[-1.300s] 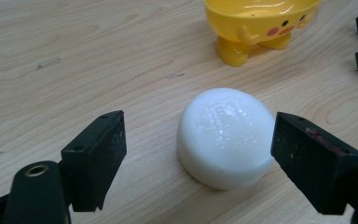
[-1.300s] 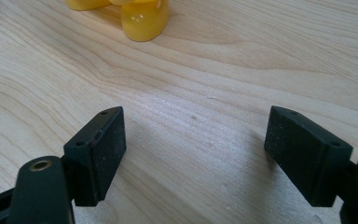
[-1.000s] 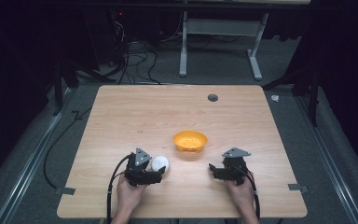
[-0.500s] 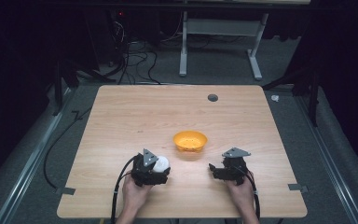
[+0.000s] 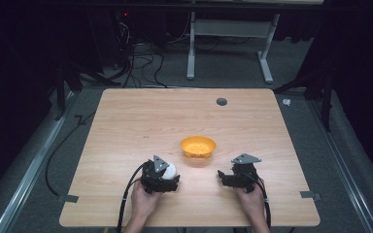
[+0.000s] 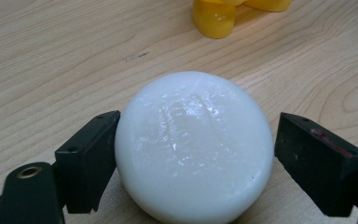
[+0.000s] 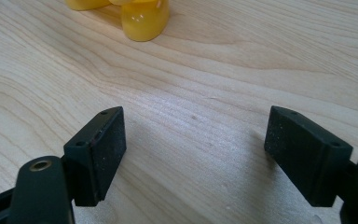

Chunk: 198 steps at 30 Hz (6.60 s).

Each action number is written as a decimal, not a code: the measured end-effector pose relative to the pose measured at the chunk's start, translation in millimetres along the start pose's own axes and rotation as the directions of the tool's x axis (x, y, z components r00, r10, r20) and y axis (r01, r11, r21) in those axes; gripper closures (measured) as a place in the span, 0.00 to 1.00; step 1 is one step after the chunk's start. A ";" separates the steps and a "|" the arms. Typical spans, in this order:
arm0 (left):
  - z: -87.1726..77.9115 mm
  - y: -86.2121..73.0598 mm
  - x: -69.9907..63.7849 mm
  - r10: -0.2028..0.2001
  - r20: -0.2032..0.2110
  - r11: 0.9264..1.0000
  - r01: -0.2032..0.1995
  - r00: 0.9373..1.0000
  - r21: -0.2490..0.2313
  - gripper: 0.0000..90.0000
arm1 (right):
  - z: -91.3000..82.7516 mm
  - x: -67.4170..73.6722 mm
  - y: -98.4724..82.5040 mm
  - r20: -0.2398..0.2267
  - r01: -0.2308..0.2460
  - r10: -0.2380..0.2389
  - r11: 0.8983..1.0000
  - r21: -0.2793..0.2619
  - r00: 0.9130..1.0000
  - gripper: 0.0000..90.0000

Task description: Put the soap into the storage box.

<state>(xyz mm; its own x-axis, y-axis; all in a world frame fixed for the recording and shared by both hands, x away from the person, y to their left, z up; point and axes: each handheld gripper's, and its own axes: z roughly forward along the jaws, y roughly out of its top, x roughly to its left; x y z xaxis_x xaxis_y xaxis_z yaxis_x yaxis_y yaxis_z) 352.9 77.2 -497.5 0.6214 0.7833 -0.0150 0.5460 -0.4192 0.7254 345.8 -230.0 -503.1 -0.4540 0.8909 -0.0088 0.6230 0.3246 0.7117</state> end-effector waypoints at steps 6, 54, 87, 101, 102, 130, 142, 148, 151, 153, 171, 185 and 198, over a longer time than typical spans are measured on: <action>5.2 -1.0 1.4 0.004 -0.025 1.000 -0.003 1.000 0.029 0.20 | 0.0 0.0 0.0 0.000 0.000 0.000 1.000 0.000 1.000 0.24; -29.4 22.9 -4.8 0.063 0.082 0.997 -0.060 0.995 -0.044 0.27 | -0.1 -0.3 -0.1 -0.001 0.000 0.000 1.000 -0.002 1.000 0.24; -26.6 57.0 -3.9 0.069 0.164 0.997 -0.060 0.984 -0.055 0.27 | -0.5 -1.1 -0.3 -0.007 -0.006 0.006 1.000 -0.002 1.000 0.24; -20.6 77.9 1.7 0.059 0.171 0.997 -0.049 0.984 -0.059 0.27 | -0.5 -1.3 -0.3 -0.008 -0.007 0.007 1.000 -0.003 1.000 0.24; -20.1 79.2 2.5 0.059 0.170 0.997 -0.050 0.984 -0.058 0.27 | -0.5 -1.3 -0.3 -0.009 -0.007 0.007 1.000 -0.003 1.000 0.24; 0.9 114.0 2.1 0.054 0.161 0.998 -0.049 0.985 -0.039 0.27 | -0.5 -1.3 -0.3 -0.009 -0.007 0.007 1.000 -0.003 1.000 0.24; 17.5 127.1 -3.0 0.067 0.152 0.998 -0.065 0.986 -0.019 0.27 | -0.5 -1.4 -0.3 -0.010 -0.006 0.006 1.000 -0.003 1.000 0.24; 25.8 132.8 -6.5 0.077 0.154 0.997 -0.076 0.985 -0.010 0.27 | -0.5 -1.2 -0.3 -0.010 -0.007 0.007 1.000 -0.002 1.000 0.24; 30.1 134.6 -7.1 0.075 0.158 0.997 -0.074 0.985 -0.012 0.27 | -0.4 -1.2 -0.2 -0.009 -0.006 0.006 1.000 -0.002 1.000 0.24; 32.1 134.6 -7.0 0.071 0.160 0.997 -0.070 0.985 -0.009 0.27 | -0.5 -1.2 -0.2 -0.009 -0.006 0.006 1.000 -0.002 1.000 0.24; 56.9 131.0 -7.5 0.062 0.159 0.997 -0.068 0.985 0.033 0.27 | -0.3 -1.1 -0.2 -0.006 0.000 0.000 1.000 -0.001 1.000 0.24; 67.0 128.3 -13.0 0.072 0.151 0.995 -0.081 0.986 0.054 0.27 | -0.3 -1.0 -0.3 -0.006 -0.003 0.003 1.000 -0.002 1.000 0.24; 52.1 133.5 -8.4 0.059 0.140 0.998 -0.058 0.988 -0.016 0.28 | -0.3 -1.0 -0.3 -0.006 -0.002 0.002 1.000 -0.003 1.000 0.24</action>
<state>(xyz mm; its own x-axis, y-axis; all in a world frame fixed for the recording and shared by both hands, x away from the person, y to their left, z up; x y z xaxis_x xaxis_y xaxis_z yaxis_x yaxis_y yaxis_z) 449.8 -9.2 -436.4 0.7252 0.6851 -0.0684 0.5004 -0.4562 0.7358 346.0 -231.1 -503.1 -0.4565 0.8897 -0.0031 0.6223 0.3218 0.7136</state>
